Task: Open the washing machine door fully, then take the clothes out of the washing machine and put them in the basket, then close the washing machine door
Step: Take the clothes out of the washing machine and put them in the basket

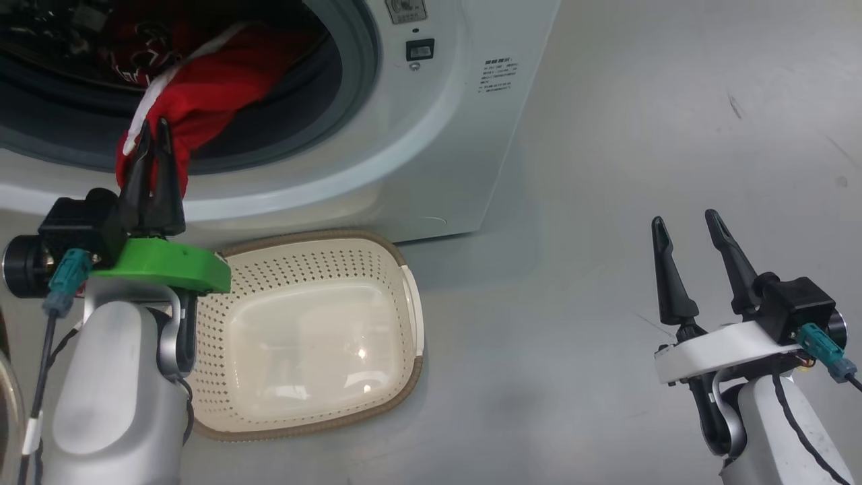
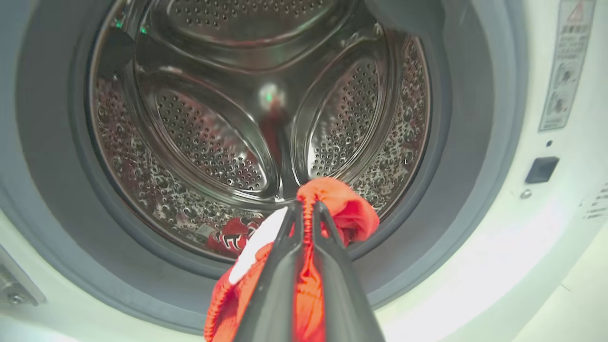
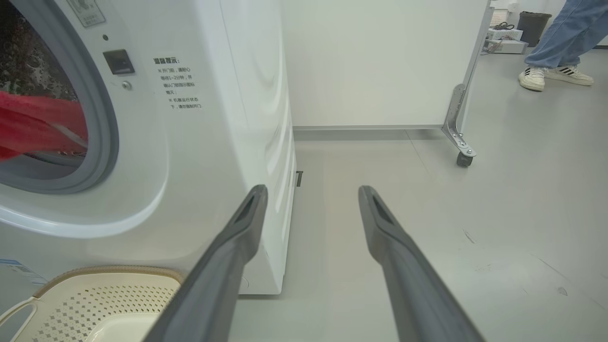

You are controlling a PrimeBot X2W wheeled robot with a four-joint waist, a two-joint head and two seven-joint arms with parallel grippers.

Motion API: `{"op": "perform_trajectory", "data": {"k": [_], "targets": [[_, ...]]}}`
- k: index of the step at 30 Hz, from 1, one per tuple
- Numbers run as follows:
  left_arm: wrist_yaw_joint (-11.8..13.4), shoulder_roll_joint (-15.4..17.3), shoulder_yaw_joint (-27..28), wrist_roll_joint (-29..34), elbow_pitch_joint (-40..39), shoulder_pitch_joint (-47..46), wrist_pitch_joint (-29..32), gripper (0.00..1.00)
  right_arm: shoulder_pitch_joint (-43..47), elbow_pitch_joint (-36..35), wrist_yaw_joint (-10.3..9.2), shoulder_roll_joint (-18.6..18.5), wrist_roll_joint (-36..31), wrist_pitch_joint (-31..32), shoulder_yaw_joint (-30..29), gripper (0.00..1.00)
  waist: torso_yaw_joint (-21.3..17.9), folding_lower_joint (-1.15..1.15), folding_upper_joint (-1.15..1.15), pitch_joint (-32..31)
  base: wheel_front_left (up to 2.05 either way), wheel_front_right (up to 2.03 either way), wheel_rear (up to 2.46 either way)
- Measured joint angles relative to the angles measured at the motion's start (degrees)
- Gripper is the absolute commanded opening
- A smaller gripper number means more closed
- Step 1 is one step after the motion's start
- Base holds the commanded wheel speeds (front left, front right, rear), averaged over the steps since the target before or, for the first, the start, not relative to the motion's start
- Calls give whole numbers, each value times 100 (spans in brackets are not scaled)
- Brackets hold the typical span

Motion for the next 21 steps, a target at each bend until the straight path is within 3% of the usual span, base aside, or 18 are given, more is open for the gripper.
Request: {"op": "perform_trajectory", "data": {"k": [12,21], "targets": [[200,-58,2,51,-1014,825,-1,0,313,49,-2,-12,-1,0,55,100,242,0,0,-611,0,0,0],[269,-73,-123,46,-1299,1375,-1,0,339,-66,1,-7,-1,0,123,100,280,0,0,-524,0,0,0]]}}
